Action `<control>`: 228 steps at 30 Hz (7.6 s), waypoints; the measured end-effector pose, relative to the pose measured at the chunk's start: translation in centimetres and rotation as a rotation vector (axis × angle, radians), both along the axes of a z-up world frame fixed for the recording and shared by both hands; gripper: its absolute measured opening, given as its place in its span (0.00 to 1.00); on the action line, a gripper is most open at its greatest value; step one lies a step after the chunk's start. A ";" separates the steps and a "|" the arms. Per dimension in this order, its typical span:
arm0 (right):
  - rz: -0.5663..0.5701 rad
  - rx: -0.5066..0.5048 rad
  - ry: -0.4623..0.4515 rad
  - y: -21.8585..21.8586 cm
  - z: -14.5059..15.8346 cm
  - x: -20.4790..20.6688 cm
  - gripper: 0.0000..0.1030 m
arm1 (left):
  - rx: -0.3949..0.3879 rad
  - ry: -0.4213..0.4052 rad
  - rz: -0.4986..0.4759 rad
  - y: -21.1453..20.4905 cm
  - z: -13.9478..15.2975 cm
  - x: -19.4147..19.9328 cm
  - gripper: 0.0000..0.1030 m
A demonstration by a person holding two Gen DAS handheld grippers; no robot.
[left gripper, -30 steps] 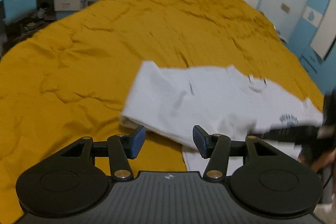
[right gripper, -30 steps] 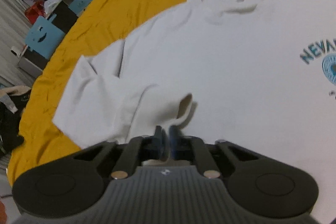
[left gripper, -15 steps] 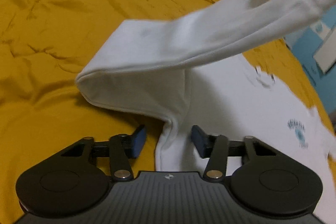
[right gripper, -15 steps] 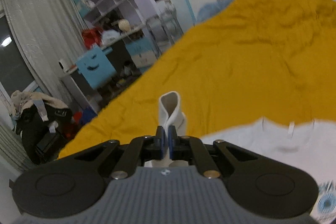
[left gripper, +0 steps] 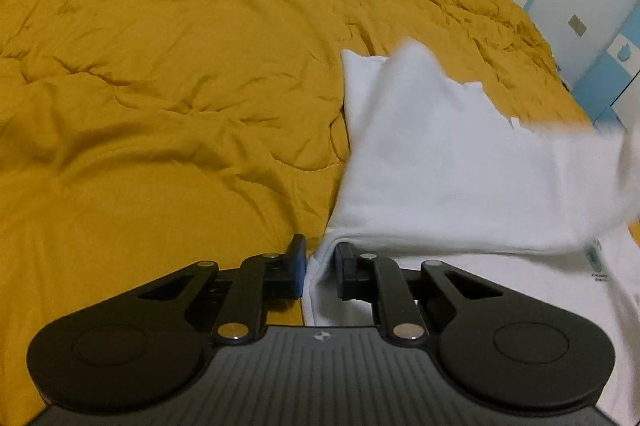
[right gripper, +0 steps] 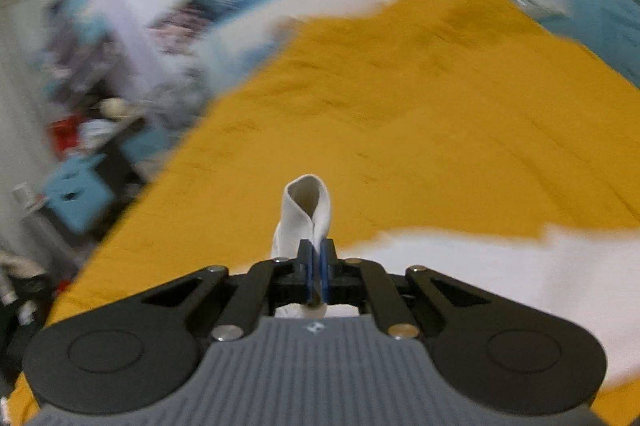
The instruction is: Fold small clothes
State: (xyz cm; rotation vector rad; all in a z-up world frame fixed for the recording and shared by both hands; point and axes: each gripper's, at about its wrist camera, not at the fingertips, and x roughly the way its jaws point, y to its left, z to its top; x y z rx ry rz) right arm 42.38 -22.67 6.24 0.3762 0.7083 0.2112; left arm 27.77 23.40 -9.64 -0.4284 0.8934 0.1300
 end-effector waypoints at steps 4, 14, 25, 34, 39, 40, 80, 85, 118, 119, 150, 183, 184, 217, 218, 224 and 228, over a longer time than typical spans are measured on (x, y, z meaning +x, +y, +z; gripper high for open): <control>-0.130 -0.019 0.157 -5.8 -7.0 -0.6 0.00 | 0.013 0.012 -0.007 -0.2 0.1 0.0 0.16; -0.177 -0.080 0.229 -8.6 -12.8 -1.5 0.00 | 0.018 0.063 -0.055 0.2 1.0 -0.6 0.16; -0.134 -0.117 0.242 -8.6 -11.9 -3.6 0.29 | -0.111 -0.028 -0.005 3.3 5.1 -0.2 0.44; -0.143 -0.015 0.291 -8.2 -13.9 -2.0 0.30 | -0.349 -0.031 0.101 6.6 0.5 7.3 0.49; -0.123 -0.046 0.274 -7.6 -14.8 -2.3 0.05 | -0.449 -0.032 0.135 6.5 -2.2 10.2 0.43; -0.121 -0.060 0.268 -7.5 -14.8 -2.4 0.03 | -0.455 -0.038 0.127 6.2 -2.4 10.5 0.26; 0.049 -0.271 0.224 -4.3 -13.4 -5.4 0.13 | 0.149 0.120 -0.126 -4.3 2.0 2.9 0.08; 0.013 -0.258 0.204 -8.0 -10.1 -8.0 0.21 | 0.123 0.042 -0.122 -4.8 4.7 1.6 0.12; -0.979 0.133 0.188 -47.4 -11.5 -12.9 0.54 | 0.222 0.072 -0.053 -10.9 4.0 5.8 0.53; -0.992 0.148 0.202 -48.0 -12.0 -13.1 0.54 | 0.222 0.083 -0.049 -10.9 3.7 6.0 0.54; -0.136 0.104 -0.372 -7.7 15.4 -4.7 0.00 | 0.108 -0.151 -0.020 -6.8 10.4 1.3 0.53; 0.317 0.275 0.188 19.2 -12.3 -2.7 0.37 | -0.272 -0.126 0.034 0.6 4.2 2.7 0.59; 0.309 0.244 0.177 17.9 -12.1 -3.2 0.37 | -0.266 -0.121 0.023 0.3 4.0 2.8 0.59; 0.021 -0.575 -0.015 -5.9 -12.7 -9.8 0.02 | 0.033 0.059 -0.099 -5.0 1.2 4.4 0.34; 0.011 -0.545 -0.005 -6.5 -12.6 -9.7 0.02 | 0.037 0.063 -0.100 -5.0 1.1 4.5 0.33; 0.019 -0.488 0.147 -8.2 -15.6 -9.2 0.02 | 0.071 0.070 -0.097 -5.1 0.9 4.2 0.33; 0.011 -0.480 0.171 -8.5 -15.0 -9.5 0.04 | 0.089 0.086 -0.104 -5.1 1.5 4.1 0.33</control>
